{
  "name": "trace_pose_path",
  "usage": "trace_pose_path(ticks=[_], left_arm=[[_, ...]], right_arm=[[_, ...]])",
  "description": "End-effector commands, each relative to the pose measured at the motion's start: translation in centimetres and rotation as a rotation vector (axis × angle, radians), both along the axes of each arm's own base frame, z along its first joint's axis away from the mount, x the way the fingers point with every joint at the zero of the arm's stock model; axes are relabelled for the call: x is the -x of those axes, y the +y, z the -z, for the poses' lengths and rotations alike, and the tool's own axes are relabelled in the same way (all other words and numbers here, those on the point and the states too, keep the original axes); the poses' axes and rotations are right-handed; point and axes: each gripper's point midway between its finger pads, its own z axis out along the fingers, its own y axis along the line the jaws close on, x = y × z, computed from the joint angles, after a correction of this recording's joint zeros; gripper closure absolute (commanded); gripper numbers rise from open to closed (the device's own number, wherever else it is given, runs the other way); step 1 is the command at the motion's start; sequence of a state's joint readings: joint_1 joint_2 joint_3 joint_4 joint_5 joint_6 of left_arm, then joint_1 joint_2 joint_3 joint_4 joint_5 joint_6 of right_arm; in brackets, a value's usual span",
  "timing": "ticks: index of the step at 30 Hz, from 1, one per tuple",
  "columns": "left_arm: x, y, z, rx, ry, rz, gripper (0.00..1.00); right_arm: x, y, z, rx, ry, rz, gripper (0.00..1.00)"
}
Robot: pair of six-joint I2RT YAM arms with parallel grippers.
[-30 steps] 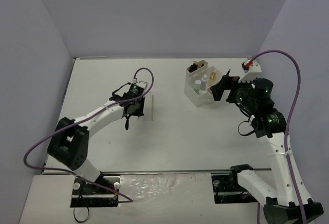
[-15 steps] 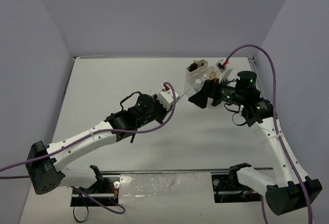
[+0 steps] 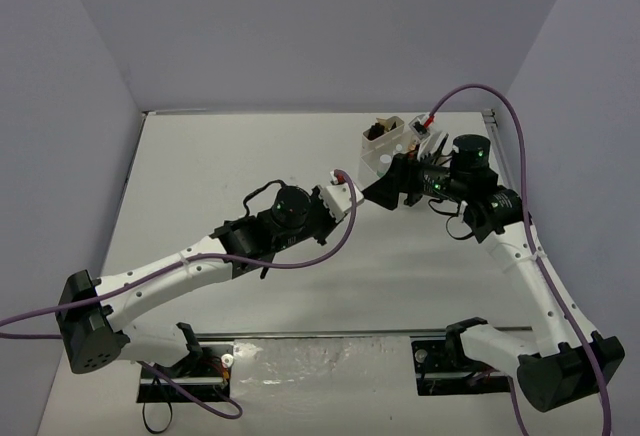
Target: Organize the makeup
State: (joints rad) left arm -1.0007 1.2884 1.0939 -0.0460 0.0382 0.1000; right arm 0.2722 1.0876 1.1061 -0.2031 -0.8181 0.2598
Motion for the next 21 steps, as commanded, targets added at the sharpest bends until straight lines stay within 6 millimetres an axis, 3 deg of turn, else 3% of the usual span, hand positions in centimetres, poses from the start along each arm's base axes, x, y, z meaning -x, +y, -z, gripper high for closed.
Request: trace_pose_path(ticks=[1, 9, 15, 17, 19, 21], left_arm=[[0.12, -1.27, -6.73, 0.142, -0.117, 0.040, 1.00], [0.34, -1.70, -6.68, 0.141, -0.118, 0.053, 1.00], [0.08, -1.53, -6.51, 0.135, -0.119, 0.035, 1.00], [-0.05, -1.43, -6.44, 0.134, -0.118, 0.025, 1.00], [-0.15, -1.34, -6.34, 0.134, -0.114, 0.015, 0.89], [-0.27, -1.23, -6.13, 0.135, -0.102, -0.001, 0.72]], right_arm=[[-0.21, 0.76, -2.17, -0.040, -0.087, -0.041, 0.40], [-0.40, 0.83, -1.63, -0.037, -0.082, -0.041, 0.66], [-0.33, 0.70, -1.79, -0.036, -0.091, -0.034, 0.98], [-0.31, 0.64, -1.81, -0.034, -0.093, -0.029, 1.00], [-0.42, 0.49, -1.87, -0.029, -0.100, -0.017, 1.00], [-0.70, 0.28, -1.91, -0.022, -0.107, 0.003, 1.00]])
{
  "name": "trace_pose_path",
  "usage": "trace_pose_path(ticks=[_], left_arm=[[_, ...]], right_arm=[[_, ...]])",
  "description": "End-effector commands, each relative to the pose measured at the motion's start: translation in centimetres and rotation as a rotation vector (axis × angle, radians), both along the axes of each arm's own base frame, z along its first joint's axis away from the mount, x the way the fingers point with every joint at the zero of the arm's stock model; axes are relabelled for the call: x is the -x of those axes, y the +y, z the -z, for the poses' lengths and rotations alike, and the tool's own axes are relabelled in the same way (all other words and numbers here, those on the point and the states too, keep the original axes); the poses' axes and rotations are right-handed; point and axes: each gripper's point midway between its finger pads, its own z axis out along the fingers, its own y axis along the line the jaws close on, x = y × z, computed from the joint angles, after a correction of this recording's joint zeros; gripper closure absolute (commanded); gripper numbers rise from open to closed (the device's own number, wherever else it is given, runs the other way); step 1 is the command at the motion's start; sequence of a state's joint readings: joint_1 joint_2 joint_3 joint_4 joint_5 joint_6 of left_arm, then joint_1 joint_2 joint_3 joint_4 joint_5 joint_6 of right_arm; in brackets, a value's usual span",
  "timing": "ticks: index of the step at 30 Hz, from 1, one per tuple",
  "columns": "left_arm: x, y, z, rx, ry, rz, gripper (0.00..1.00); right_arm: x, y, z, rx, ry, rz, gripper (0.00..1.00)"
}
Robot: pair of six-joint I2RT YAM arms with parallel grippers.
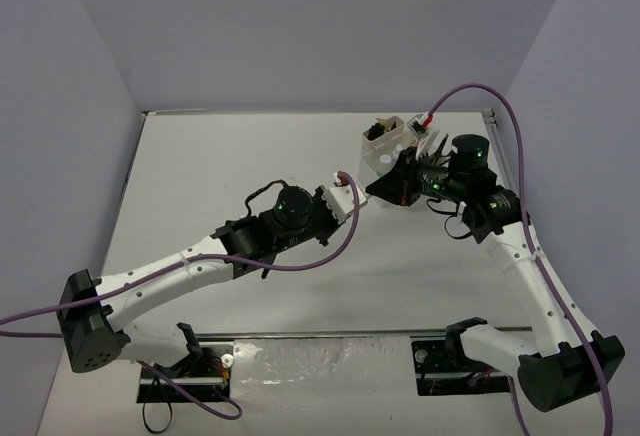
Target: Organize the makeup
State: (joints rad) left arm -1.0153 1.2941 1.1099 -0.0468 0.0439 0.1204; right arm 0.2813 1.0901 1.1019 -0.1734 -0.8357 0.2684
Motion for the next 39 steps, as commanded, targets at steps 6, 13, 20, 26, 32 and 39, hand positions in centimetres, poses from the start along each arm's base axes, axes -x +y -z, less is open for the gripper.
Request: trace_pose_path(ticks=[6, 13, 20, 26, 32, 39], left_arm=[[-1.7, 0.8, -4.3, 0.117, -0.036, -0.145, 0.16], [-3.5, 6.1, -0.7, 0.069, 0.081, -0.435, 0.03], [-2.9, 12.1, 4.4, 0.075, 0.322, -0.670, 0.03], [-2.3, 15.5, 7.1, 0.105, 0.432, -0.770, 0.03], [-2.3, 16.3, 8.0, 0.104, 0.462, -0.793, 0.03], [-2.5, 16.1, 8.7, 0.106, 0.485, -0.800, 0.03]], right_arm=[[-2.7, -2.4, -3.1, 0.059, -0.179, 0.193, 1.00], [-7.0, -9.8, -4.4, 0.282, -0.266, 0.625, 1.00], [-10.1, -15.6, -3.5, 0.475, -0.267, 0.908, 1.00], [-12.5, -16.6, -1.3, 0.524, -0.240, 0.952, 1.00], [-13.9, -16.6, 1.7, 0.538, -0.195, 0.939, 1.00], [-15.4, -15.7, 5.4, 0.535, -0.151, 0.893, 1.00]])
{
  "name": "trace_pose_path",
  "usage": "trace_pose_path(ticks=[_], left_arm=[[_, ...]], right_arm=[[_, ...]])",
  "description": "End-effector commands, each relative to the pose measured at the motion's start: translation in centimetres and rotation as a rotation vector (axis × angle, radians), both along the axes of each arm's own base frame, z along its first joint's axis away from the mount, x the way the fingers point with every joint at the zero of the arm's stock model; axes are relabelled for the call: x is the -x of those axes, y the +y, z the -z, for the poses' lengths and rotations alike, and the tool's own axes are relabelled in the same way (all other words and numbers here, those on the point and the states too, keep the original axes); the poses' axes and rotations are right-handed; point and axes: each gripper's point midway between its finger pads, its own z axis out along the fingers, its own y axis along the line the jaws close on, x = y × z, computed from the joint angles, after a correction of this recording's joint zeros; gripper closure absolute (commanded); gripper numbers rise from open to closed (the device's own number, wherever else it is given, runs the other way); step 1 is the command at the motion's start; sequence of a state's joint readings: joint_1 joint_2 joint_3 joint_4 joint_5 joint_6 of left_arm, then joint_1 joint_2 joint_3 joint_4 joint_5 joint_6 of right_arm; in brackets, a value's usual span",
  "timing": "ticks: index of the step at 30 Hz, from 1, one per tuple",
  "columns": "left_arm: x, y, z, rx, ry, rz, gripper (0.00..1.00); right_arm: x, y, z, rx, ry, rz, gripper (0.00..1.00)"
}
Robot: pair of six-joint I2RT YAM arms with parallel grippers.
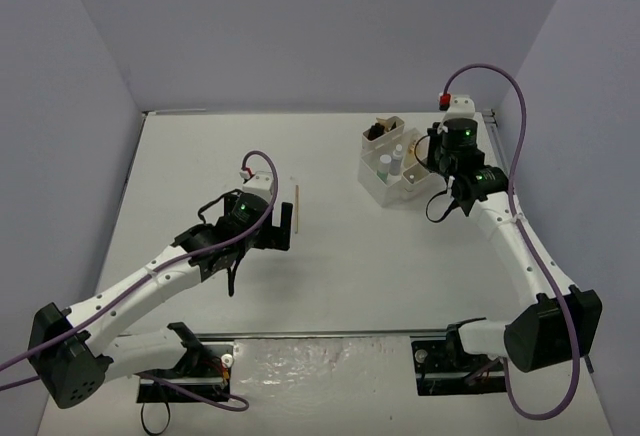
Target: Organize the makeup
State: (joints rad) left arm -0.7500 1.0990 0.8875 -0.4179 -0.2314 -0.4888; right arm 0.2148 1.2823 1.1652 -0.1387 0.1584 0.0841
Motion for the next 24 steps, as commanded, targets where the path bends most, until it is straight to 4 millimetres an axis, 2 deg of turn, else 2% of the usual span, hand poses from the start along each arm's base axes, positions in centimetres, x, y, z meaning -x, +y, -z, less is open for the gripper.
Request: trace_pose_path(ticks=[1, 11, 19, 24], left_arm=[[-0.7, -0.6, -1.1, 0.062, -0.020, -0.025, 0.03], [-1.1, -0.5, -0.3, 0.069, -0.001, -0.045, 0.03], [-1.6, -1.3, 0.7, 0.066, 0.035, -0.053, 0.03], [-2.1, -1.7, 1.3, 0.069, 0.059, -0.065, 0.03]], right_arm=[[-2.2, 0.5, 0.6, -0.023, -0.047, -0.007, 1.00], [-3.7, 1.0, 2.6, -0.029, -0.034, -0.020, 0.99], [-3.7, 1.8, 3.1, -0.058, -0.022, -0.046, 0.67], [-3.4, 2.4, 1.9, -0.083, -0.039, -0.073, 0.56]])
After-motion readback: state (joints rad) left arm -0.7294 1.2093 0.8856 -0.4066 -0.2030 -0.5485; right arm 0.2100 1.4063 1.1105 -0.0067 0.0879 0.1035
